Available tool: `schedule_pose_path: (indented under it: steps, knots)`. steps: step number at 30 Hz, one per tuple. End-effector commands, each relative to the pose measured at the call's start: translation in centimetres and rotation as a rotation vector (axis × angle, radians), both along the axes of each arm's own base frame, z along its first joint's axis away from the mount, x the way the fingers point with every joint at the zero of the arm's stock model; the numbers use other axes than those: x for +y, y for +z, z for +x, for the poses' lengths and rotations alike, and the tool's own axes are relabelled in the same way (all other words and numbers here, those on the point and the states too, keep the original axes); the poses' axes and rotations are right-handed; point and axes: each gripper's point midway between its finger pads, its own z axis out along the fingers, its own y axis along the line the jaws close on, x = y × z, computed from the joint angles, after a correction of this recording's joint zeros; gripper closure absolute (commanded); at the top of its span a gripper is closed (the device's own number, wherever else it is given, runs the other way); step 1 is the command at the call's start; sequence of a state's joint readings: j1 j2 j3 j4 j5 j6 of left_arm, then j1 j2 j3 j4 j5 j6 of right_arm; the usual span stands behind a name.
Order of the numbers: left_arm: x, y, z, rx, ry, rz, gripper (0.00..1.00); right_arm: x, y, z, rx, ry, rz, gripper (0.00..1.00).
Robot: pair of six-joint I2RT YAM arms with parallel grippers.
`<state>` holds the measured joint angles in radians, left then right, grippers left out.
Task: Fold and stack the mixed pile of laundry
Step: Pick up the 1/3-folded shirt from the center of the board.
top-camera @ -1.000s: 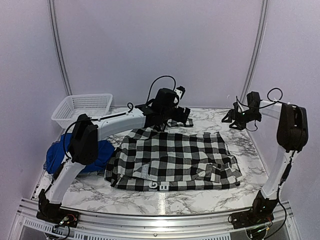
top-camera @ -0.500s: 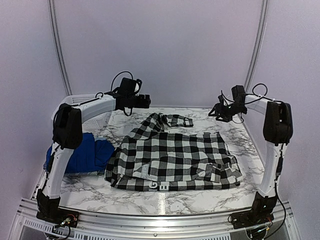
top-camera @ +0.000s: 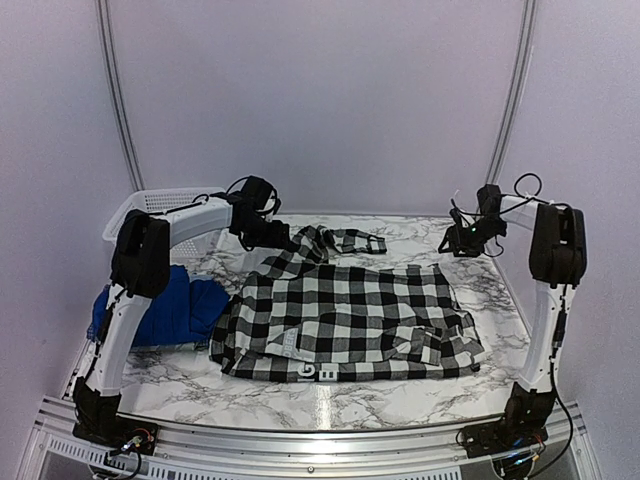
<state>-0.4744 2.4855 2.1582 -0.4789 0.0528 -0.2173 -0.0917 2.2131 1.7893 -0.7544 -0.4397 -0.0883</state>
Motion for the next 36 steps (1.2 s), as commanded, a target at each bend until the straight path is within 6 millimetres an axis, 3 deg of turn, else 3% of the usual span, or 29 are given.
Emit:
schedule_pose_path:
  steps: [1,9,17,18,21,26,28,32,36]
  knots:
    - [0.9,-2.5,-1.5,0.092,-0.021,0.052,0.21,2.2,-1.5,-1.4,0.029,0.101,0.052,0.39]
    - [1.5,-4.7,-2.1,0.121,-0.014,0.13,0.28,2.5,-3.4,-2.3,0.053,0.12,0.011,0.38]
    - [1.4,-6.5,-1.7,0.125,-0.028,0.195,0.38,3.6,-5.4,-2.7,0.09,0.153,-0.085,0.43]
    - [1.3,-6.7,-1.7,0.123,-0.031,0.204,0.4,4.9,-5.5,-2.8,0.088,0.179,-0.093,0.45]
    - [1.0,-7.5,-1.9,0.128,-0.049,0.219,0.49,5.2,-6.0,-2.9,0.102,0.187,-0.104,0.55]
    - [0.3,-7.9,-1.8,0.121,-0.072,0.224,0.68,5.3,-5.8,-3.2,0.107,0.181,-0.096,0.87]
    - [0.0,-7.6,-1.4,0.115,-0.06,0.199,0.78,5.5,-5.4,-3.2,0.103,0.176,-0.087,1.0]
    - [-0.3,-5.7,0.0,0.075,-0.038,0.148,1.0,5.3,-4.3,-3.0,0.082,0.157,-0.094,1.0]
    - [0.2,-2.7,1.8,0.024,0.0,0.063,1.0,4.7,-2.2,-2.0,0.026,0.111,-0.079,1.0]
